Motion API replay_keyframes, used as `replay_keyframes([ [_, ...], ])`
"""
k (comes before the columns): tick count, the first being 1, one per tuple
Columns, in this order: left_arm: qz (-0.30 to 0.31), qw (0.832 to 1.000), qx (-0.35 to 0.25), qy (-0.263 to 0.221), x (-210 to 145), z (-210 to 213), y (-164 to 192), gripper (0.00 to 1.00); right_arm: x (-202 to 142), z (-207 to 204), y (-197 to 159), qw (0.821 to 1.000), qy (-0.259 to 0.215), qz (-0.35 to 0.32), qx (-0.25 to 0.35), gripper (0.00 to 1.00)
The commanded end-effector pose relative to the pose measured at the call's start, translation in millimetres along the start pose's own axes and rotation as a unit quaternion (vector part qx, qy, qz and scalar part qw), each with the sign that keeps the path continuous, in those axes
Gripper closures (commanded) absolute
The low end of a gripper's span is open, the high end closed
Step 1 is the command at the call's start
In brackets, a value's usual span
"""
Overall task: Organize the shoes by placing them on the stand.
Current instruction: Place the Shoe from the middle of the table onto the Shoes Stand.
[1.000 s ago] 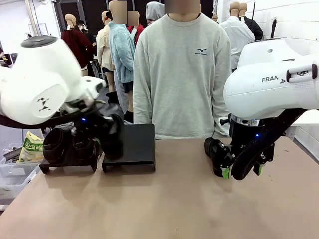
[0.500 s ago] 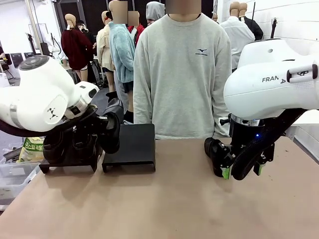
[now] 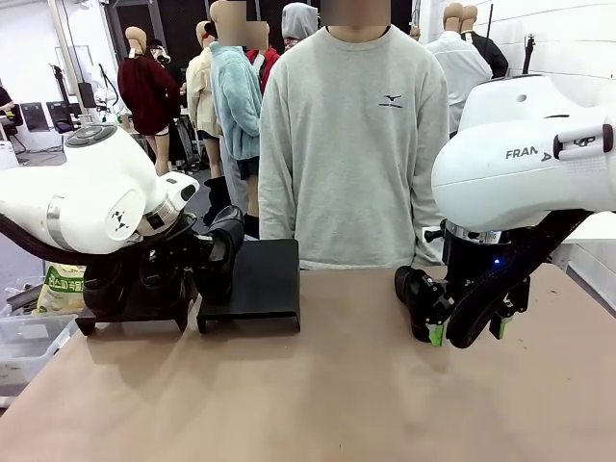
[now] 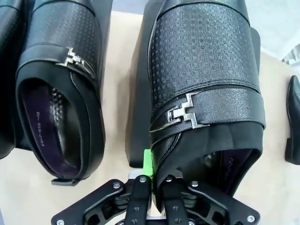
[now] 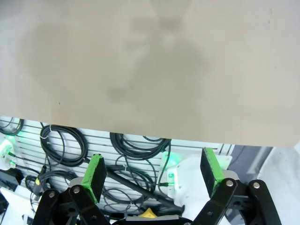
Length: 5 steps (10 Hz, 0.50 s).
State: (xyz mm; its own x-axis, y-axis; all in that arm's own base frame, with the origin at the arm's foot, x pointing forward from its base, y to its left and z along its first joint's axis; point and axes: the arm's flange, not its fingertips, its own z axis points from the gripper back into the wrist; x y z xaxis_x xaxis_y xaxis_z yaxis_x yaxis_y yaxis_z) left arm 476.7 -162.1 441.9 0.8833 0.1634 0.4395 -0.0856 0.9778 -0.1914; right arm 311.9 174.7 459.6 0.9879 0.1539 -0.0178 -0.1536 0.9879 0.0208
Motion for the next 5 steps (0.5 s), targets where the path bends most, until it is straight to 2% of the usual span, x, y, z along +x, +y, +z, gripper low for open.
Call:
replay_keyframes([
  [1, -0.004, 1.0, 0.002, 0.002, 15.2, -3.5, 2.0, 1.0, 1.7, -1.2, 2.0, 1.0, 0.002, -0.001, 0.01, 0.0],
  [5, 0.008, 1.0, 0.007, 0.001, 3.7, -15.1, 5.5, 1.0, 1.7, -1.2, 2.0, 1.0, 0.002, -0.001, 0.01, 0.0],
])
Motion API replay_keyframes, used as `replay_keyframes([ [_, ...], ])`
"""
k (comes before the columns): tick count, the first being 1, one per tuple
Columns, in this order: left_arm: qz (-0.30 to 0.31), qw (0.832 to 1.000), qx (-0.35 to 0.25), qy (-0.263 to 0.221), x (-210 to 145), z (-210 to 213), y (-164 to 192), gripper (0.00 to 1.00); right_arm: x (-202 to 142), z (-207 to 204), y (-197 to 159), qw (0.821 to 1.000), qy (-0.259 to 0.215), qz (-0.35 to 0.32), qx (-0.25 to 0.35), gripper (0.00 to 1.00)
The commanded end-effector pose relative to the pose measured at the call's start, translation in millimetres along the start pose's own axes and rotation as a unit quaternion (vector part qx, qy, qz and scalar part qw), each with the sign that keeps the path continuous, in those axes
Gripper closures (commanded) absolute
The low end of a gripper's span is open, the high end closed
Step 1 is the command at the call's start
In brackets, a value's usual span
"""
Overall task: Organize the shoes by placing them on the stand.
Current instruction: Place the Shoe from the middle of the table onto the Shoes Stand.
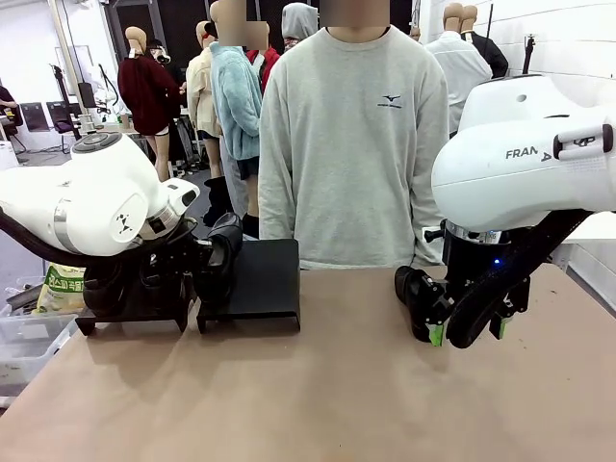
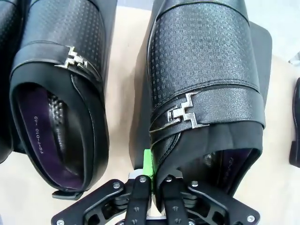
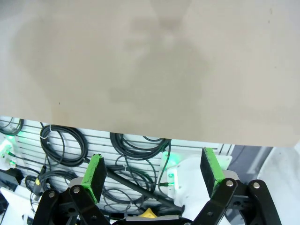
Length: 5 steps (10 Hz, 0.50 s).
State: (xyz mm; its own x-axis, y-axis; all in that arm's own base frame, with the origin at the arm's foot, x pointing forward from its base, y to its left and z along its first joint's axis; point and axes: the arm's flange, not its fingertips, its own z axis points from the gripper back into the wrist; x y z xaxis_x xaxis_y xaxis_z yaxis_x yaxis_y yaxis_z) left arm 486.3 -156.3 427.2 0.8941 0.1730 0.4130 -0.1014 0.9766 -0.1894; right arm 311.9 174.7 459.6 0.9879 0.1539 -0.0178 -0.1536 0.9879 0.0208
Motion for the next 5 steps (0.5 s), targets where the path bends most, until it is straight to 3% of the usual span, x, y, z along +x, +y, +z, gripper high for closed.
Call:
replay_keyframes([
  [1, -0.002, 1.0, 0.001, -0.009, -2.5, -2.2, -4.6, 1.0, 1.7, -1.2, 2.0, 1.0, 0.002, -0.001, 0.01, 0.0],
  [5, -0.002, 0.999, 0.012, -0.034, -7.1, -13.9, -11.6, 1.0, 1.7, -1.2, 2.0, 1.0, 0.002, -0.001, 0.01, 0.0],
])
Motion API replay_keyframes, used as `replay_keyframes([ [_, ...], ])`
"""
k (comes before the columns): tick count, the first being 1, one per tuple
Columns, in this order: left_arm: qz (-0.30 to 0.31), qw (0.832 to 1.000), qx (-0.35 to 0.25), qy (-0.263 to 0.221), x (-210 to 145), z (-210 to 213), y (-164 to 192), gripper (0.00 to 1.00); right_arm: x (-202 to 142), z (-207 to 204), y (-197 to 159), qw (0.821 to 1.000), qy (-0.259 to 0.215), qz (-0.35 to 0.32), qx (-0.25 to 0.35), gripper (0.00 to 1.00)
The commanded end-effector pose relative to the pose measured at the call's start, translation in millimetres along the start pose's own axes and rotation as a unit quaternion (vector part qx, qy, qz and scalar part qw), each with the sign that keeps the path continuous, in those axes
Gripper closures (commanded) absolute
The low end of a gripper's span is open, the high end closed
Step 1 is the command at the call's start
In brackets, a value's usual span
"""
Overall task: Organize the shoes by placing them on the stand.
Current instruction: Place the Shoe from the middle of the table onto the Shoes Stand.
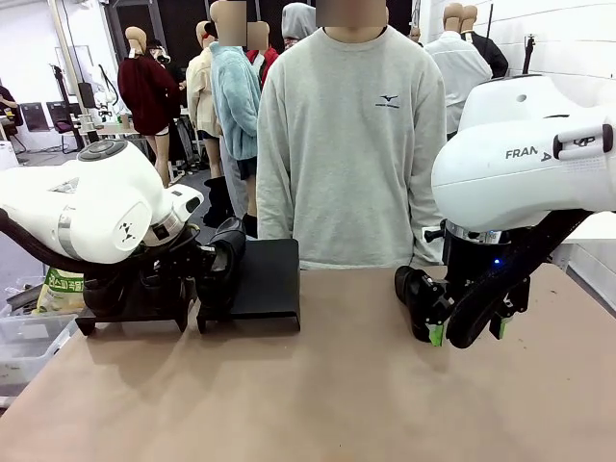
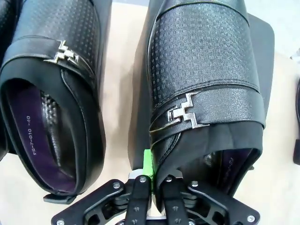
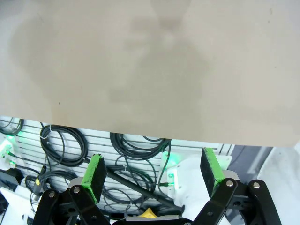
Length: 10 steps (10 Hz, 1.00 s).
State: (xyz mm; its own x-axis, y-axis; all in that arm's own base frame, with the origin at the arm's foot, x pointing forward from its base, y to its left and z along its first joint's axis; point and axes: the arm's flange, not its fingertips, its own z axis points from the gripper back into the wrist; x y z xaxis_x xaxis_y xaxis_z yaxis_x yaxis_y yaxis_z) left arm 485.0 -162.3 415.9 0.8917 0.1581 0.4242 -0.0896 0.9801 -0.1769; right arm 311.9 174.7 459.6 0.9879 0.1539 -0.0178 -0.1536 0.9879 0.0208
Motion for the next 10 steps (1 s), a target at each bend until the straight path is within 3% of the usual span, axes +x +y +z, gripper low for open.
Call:
replay_keyframes([
  [1, 0.01, 0.999, 0.009, -0.04, -0.5, -5.1, -8.9, 1.0, 1.7, -1.2, 2.0, 1.0, 0.002, -0.001, 0.01, 0.0],
  [3, 0.011, 0.998, 0.015, -0.058, -0.1, -10.3, -8.8, 1.0, 1.7, -1.2, 2.0, 1.0, 0.002, -0.001, 0.01, 0.0],
  [10, 0.032, 0.999, 0.012, -0.009, 0.2, -15.3, -11.3, 1.0, 1.7, -1.2, 2.0, 1.0, 0.002, -0.001, 0.01, 0.0],
])
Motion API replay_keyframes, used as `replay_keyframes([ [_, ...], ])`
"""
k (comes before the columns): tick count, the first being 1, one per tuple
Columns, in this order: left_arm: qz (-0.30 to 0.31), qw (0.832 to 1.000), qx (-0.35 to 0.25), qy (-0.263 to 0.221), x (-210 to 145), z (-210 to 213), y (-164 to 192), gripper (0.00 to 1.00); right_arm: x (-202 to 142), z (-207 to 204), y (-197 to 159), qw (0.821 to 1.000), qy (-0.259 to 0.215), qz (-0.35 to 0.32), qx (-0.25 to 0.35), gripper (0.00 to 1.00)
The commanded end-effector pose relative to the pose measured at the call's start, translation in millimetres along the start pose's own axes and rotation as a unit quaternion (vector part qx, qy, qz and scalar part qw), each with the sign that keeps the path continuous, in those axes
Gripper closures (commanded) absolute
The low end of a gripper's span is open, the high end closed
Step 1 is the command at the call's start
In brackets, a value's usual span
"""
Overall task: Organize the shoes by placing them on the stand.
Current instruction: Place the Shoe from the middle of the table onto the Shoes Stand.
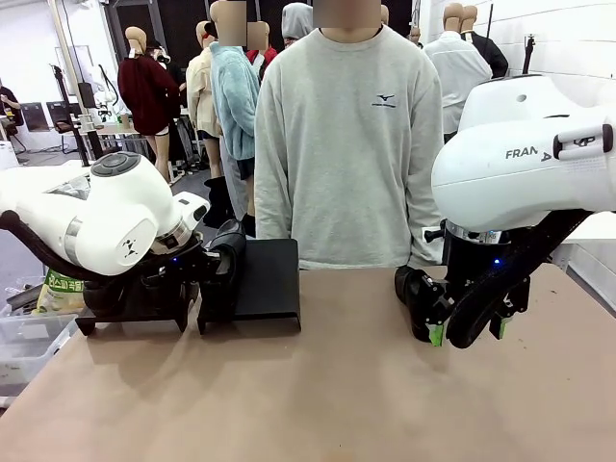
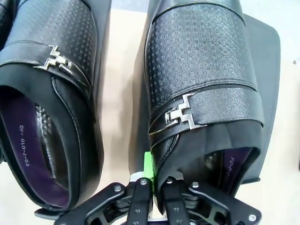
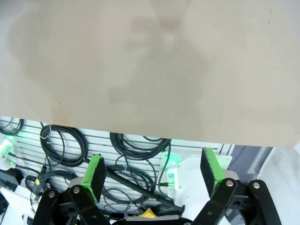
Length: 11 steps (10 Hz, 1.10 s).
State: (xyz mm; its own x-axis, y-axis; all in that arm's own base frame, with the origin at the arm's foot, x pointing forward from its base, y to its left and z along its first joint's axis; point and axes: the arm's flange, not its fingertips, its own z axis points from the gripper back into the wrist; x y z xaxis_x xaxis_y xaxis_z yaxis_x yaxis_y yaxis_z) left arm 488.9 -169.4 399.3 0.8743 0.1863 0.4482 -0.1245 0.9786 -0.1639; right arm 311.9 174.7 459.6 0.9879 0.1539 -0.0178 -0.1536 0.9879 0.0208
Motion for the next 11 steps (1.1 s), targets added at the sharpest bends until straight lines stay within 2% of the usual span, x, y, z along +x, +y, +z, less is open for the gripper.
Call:
replay_keyframes([
  [1, 0.022, 1.0, -0.001, 0.012, 5.9, 1.6, -6.7, 0.94, 1.7, -1.2, 2.0, 1.0, 0.002, -0.001, 0.01, 0.0],
  [5, 0.016, 1.0, 0.004, 0.009, 7.9, 1.8, -7.7, 0.14, 1.7, -1.2, 2.0, 1.0, 0.002, -0.001, 0.01, 0.0],
  [6, 0.013, 1.0, 0.0, 0.01, 7.7, 4.3, -8.6, 0.0, 1.7, -1.2, 2.0, 1.0, 0.002, -0.001, 0.01, 0.0],
  [8, 0.015, 1.0, -0.016, -0.013, 5.7, 25.3, -13.9, 0.0, 1.7, -1.2, 2.0, 1.0, 0.002, -0.001, 0.01, 0.0],
  [11, 0.016, 0.999, -0.017, -0.023, -6.5, 54.0, -23.3, 0.0, 1.7, -1.2, 2.0, 1.0, 0.002, -0.001, 0.01, 0.0],
])
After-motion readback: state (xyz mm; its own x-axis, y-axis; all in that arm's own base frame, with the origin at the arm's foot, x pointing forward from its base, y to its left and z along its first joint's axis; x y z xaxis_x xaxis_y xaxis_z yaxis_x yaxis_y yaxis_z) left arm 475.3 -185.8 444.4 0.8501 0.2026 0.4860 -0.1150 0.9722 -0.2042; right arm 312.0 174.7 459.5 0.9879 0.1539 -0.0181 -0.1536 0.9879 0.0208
